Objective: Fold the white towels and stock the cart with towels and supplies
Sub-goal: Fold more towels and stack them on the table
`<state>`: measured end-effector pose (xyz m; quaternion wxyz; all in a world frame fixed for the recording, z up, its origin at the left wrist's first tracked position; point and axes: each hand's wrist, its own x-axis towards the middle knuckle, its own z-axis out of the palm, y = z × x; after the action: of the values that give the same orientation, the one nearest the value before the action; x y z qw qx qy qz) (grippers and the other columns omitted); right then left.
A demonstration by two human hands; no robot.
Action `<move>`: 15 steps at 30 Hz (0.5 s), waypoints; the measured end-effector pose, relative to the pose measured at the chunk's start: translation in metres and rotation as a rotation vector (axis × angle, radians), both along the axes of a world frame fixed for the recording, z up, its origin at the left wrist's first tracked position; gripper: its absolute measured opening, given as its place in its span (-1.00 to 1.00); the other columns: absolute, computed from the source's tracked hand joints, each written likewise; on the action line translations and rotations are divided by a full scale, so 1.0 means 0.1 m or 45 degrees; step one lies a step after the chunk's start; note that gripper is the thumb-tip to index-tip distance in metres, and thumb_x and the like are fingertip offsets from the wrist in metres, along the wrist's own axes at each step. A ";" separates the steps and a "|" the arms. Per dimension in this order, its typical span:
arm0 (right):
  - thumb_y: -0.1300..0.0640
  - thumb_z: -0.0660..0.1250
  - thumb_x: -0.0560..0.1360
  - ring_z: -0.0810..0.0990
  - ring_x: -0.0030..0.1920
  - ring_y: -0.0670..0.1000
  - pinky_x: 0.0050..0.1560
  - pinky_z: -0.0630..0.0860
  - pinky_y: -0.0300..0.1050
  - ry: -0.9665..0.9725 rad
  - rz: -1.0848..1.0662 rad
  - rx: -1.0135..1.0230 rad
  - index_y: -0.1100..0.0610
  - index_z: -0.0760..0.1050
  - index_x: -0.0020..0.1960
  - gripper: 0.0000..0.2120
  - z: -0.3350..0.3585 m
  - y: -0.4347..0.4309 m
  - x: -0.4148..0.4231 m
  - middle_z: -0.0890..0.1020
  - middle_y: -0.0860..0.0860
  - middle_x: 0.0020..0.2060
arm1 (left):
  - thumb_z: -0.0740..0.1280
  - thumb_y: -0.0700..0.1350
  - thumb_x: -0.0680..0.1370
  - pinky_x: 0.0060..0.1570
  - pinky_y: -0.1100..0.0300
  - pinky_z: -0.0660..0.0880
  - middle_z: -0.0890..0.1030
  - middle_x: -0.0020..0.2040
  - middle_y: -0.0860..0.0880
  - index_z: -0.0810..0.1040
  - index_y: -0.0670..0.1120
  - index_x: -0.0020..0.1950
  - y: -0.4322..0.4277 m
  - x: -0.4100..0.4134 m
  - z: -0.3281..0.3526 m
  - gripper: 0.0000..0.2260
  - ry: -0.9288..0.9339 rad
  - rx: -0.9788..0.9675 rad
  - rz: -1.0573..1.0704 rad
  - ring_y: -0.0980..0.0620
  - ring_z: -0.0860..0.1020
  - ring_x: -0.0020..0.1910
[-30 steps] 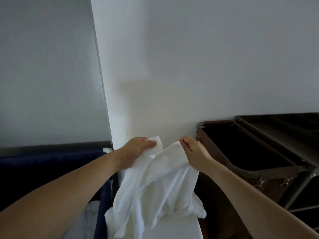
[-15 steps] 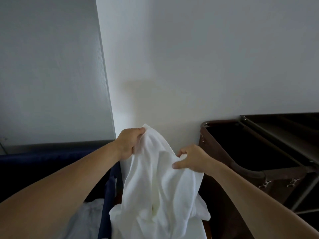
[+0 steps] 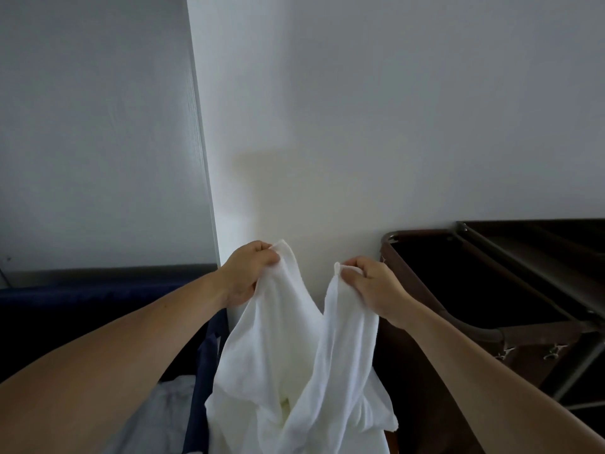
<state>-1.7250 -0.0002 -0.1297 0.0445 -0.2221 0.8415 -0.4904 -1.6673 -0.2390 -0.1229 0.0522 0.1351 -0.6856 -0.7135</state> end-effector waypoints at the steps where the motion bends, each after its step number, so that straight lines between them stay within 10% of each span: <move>1: 0.05 0.37 0.57 0.61 -0.16 0.00 -0.14 0.54 -0.11 -0.009 0.016 0.010 0.06 0.59 -0.10 -0.89 0.01 0.00 0.01 0.65 -0.02 -0.19 | 0.31 -0.23 0.56 -0.20 0.10 0.44 0.51 -0.23 -0.07 0.47 -0.13 -0.18 0.02 -0.02 0.00 -0.88 0.007 -0.021 0.030 -0.04 0.49 -0.24; 5: 0.05 0.53 0.43 0.59 -0.25 -0.08 -0.27 0.51 -0.22 -0.040 0.049 0.070 0.05 0.58 -0.18 -0.85 0.03 0.00 0.02 0.64 -0.06 -0.26 | 0.34 -0.17 0.56 -0.31 0.17 0.27 0.39 -0.38 0.00 0.36 -0.07 -0.36 0.10 -0.06 0.00 -0.69 -0.009 -0.130 0.047 0.00 0.36 -0.34; 15: 0.10 0.37 0.57 0.50 -0.34 -0.09 -0.26 0.44 -0.17 -0.047 0.062 -0.142 0.10 0.51 -0.23 -0.79 0.28 0.01 0.06 0.55 -0.11 -0.40 | 0.32 -0.05 0.60 -0.22 0.15 0.40 0.47 -0.18 -0.12 0.51 -0.16 -0.06 0.29 -0.04 0.15 -0.82 0.084 -0.114 -0.111 -0.05 0.43 -0.21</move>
<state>-1.7192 0.0008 -0.1012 0.0593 -0.2356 0.8062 -0.5394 -1.6714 -0.2100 -0.1082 0.0494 0.0791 -0.7199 -0.6878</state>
